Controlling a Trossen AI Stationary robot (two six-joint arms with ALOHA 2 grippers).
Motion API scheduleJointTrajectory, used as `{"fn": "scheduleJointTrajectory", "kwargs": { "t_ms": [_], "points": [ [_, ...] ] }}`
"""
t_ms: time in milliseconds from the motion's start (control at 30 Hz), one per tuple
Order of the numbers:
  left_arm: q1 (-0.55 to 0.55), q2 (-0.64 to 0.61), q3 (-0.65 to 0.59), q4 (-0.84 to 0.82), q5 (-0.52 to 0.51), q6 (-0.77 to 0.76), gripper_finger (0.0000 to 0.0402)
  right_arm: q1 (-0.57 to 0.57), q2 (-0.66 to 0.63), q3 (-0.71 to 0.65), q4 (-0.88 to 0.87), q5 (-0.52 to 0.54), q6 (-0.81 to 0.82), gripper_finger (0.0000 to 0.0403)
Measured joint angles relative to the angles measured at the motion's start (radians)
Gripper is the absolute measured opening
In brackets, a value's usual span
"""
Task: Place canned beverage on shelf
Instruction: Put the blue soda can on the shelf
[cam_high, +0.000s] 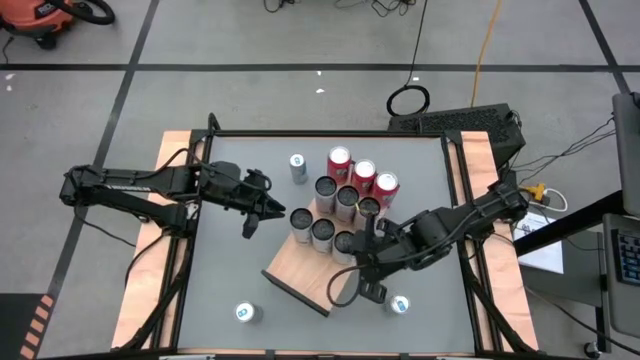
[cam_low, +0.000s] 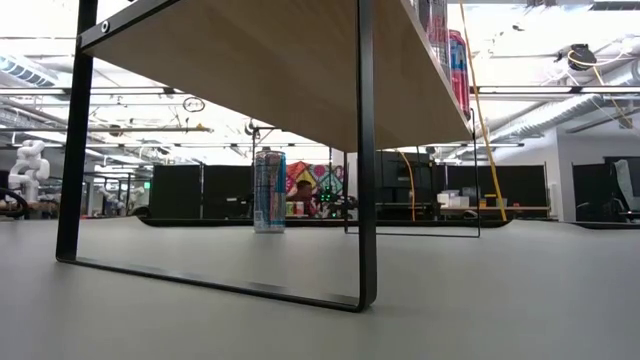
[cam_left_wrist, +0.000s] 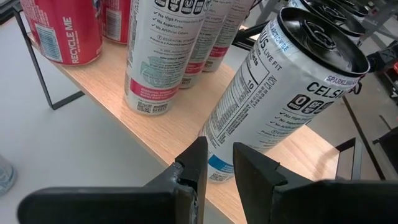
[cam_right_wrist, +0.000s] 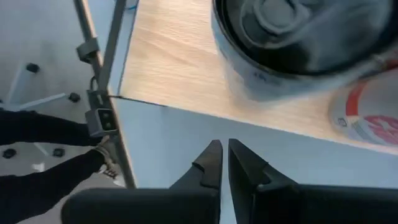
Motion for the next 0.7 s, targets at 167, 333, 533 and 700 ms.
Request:
{"fn": "scheduleJointTrajectory", "kwargs": {
  "t_ms": [167,333,533,700],
  "points": [
    [0.0,-0.007,-0.001,-0.001,-0.04,-0.012,0.0079,0.013,-0.054,0.0,-0.002,-0.022,0.067,0.0],
    [0.0,-0.038,-0.001,0.0,-0.062,-0.027,0.0079,0.026,-0.13,0.0,0.004,-0.018,0.123,0.0],
    [0.003,-0.065,-0.001,0.0,-0.102,-0.026,0.0079,0.026,-0.207,0.0,0.001,0.024,0.123,0.0],
    [0.018,-0.068,-0.001,0.0,-0.103,-0.026,0.0079,0.025,-0.251,0.0,-0.003,0.072,0.107,0.0]
  ]
}}
